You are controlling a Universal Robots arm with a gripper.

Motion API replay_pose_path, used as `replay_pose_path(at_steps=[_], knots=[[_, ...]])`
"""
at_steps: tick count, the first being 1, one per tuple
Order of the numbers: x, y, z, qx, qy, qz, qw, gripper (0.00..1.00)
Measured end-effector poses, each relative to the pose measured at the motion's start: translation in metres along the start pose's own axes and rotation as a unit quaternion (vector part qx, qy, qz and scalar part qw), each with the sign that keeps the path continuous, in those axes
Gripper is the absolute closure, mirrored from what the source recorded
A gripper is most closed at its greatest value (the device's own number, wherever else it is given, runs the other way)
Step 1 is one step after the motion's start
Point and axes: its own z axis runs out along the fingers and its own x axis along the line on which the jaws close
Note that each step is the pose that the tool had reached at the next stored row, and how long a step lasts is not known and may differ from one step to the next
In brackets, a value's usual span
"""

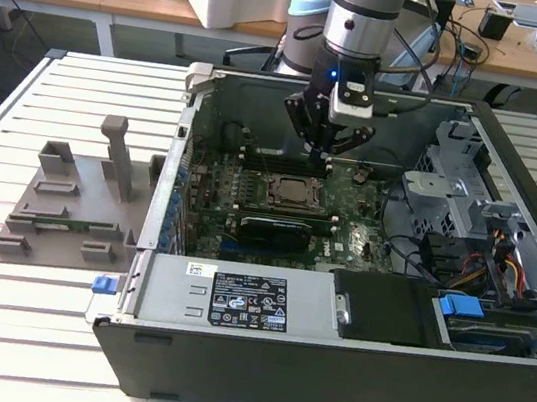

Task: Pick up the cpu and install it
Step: 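Install the first cpu locking lever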

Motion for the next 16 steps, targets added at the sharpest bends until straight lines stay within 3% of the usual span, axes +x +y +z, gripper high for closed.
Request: replay_pose_path(at_steps=[1, 3, 8, 10, 14, 16], knots=[[0.0000, 0.0000, 0.0000, 0.0000, -0.0017, -0.016, 0.9999, 0.89], [0.0000, 0.0000, 0.0000, 0.0000, -0.0066, -0.061, 0.9981, 0.89], [0.0000, 0.0000, 0.0001, 0.0000, -0.0139, -0.127, 0.9917, 0.89], [0.0000, 0.0000, 0.0002, -0.0002, -0.0177, -0.164, 0.9863, 0.89], [0.0000, 0.0001, 0.0003, -0.0005, -0.0219, -0.203, 0.9789, 0.89], [0.0000, 0.0000, 0.0002, -0.0007, -0.0240, -0.223, 0.9745, 0.89]])
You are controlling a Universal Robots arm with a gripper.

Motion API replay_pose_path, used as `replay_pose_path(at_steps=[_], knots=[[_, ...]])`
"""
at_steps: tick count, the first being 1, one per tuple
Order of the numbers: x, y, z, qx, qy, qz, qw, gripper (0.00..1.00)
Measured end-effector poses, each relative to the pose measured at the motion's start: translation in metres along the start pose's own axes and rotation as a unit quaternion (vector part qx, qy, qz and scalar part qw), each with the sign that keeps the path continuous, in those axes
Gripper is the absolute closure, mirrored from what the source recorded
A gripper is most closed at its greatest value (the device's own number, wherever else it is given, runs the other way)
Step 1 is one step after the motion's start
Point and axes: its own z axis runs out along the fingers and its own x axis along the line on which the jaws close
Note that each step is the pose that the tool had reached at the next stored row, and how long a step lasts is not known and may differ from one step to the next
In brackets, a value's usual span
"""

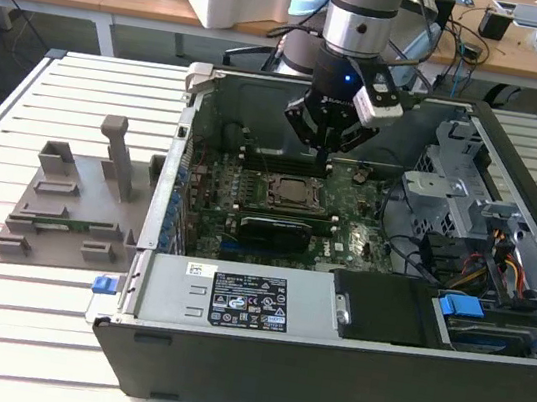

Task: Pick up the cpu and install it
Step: 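Install the first cpu locking lever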

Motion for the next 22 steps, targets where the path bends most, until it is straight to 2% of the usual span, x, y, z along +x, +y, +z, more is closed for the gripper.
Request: replay_pose_path(at_steps=[1, 3, 6, 8, 9, 11, 12, 13, 14, 15, 16, 17, 19, 21, 22], knots=[[0.0000, 0.0000, 0.0000, -0.0002, -0.0030, -0.028, 0.9996, 0.89], [0.0000, 0.0000, 0.0000, -0.0004, -0.0051, -0.048, 0.9988, 0.89], [0.0000, 0.0000, 0.0001, -0.0008, -0.0088, -0.083, 0.9965, 0.89], [0.0000, 0.0000, 0.0001, -0.0012, -0.0112, -0.106, 0.9944, 0.89], [0.0000, 0.0000, 0.0001, -0.0016, -0.0128, -0.120, 0.9927, 0.89], [0.0000, 0.0000, 0.0001, -0.0032, -0.0148, -0.138, 0.9903, 0.89], [0.0000, 0.0000, 0.0000, -0.0073, -0.0158, -0.143, 0.9895, 0.89], [0.0000, 0.0000, 0.0001, -0.0156, -0.0166, -0.144, 0.9893, 0.89], [0.0000, 0.0000, 0.0002, -0.0301, -0.0179, -0.143, 0.9891, 0.89], [0.0000, 0.0000, 0.0001, -0.0412, -0.0189, -0.142, 0.9889, 0.89], [0.0000, 0.0000, 0.0001, -0.0476, -0.0193, -0.139, 0.9890, 0.89], [0.0000, 0.0000, 0.0002, -0.0506, -0.0186, -0.122, 0.9910, 0.89], [0.0000, 0.0000, 0.0003, -0.0508, -0.0177, -0.106, 0.9929, 0.89], [0.0000, 0.0000, 0.0007, -0.0509, -0.0158, -0.072, 0.9960, 0.89], [0.0000, 0.0001, 0.0008, -0.0509, -0.0152, -0.060, 0.9968, 0.89]])
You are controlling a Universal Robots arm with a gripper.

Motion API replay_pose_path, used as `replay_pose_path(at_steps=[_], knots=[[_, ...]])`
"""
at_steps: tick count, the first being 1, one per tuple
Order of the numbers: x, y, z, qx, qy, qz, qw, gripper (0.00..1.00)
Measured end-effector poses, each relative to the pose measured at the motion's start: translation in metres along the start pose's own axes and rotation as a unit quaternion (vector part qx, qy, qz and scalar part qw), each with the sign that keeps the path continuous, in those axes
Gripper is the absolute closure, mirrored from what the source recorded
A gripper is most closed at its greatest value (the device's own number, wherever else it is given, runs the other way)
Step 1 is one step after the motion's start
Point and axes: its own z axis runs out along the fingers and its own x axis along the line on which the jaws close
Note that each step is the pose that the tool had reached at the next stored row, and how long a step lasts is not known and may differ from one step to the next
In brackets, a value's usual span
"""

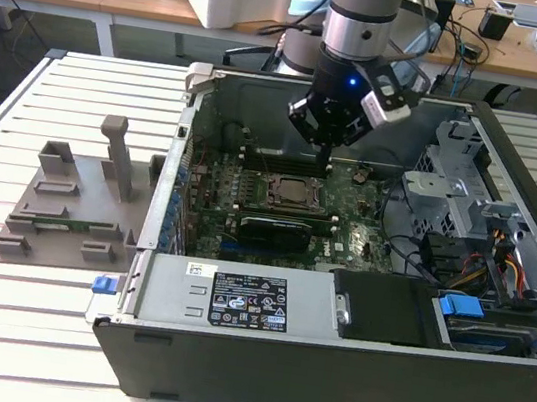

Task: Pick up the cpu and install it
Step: 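Install the first cpu locking lever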

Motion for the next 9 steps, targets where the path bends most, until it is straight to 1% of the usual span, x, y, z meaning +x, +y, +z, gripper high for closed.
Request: replay_pose_path(at_steps=[1, 2, 3, 4, 5, 7, 8, 9], knots=[[0.0000, 0.0000, 0.0000, 0.0001, 0.0001, 0.010, 0.9999, 0.89], [0.0000, 0.0000, 0.0000, 0.0002, 0.0001, 0.013, 0.9999, 0.89], [-0.0002, 0.0000, 0.0004, -0.0003, 0.0040, 0.013, 0.9999, 0.89], [-0.0009, 0.0000, 0.0005, -0.0009, 0.0171, 0.013, 0.9998, 0.89], [-0.0012, -0.0001, 0.0004, -0.0010, 0.0221, 0.013, 0.9997, 0.89], [-0.0010, -0.0001, 0.0004, -0.0010, 0.0222, 0.013, 0.9997, 0.89], [-0.0002, 0.0000, -0.0002, -0.0005, 0.0217, 0.013, 0.9997, 0.89], [0.0002, 0.0000, -0.0049, -0.0005, 0.0208, 0.013, 0.9997, 0.89]])
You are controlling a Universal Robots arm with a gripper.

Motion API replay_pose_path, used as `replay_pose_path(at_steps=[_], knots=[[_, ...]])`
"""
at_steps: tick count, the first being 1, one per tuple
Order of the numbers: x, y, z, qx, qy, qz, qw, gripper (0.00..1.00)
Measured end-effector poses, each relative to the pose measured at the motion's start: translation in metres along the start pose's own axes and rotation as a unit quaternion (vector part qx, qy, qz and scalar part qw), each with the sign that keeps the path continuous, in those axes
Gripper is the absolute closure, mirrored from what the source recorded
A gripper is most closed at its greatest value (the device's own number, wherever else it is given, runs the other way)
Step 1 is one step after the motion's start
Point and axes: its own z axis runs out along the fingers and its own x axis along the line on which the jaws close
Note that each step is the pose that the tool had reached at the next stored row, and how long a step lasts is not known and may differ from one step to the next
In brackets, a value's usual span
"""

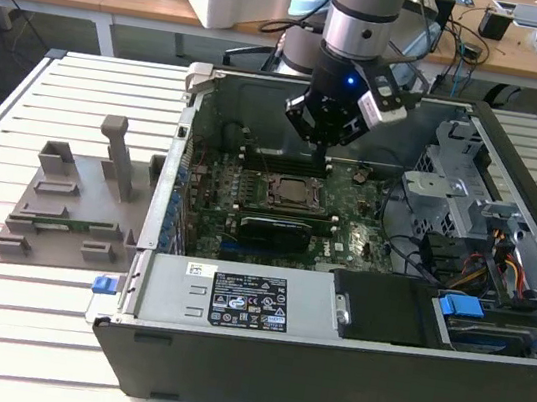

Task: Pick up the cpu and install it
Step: 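Install the first cpu locking lever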

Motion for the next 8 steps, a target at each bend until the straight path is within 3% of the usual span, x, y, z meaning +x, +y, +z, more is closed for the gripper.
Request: replay_pose_path(at_steps=[3, 6, 8], knots=[[0.0007, -0.0001, -0.0165, 0.0000, -0.0011, 0.000, 1.0000, 0.89], [0.0016, 0.0000, -0.0164, -0.0001, -0.0011, 0.000, 1.0000, 0.89], [0.0099, 0.0004, -0.0161, 0.0000, -0.0011, 0.000, 1.0000, 0.89]])
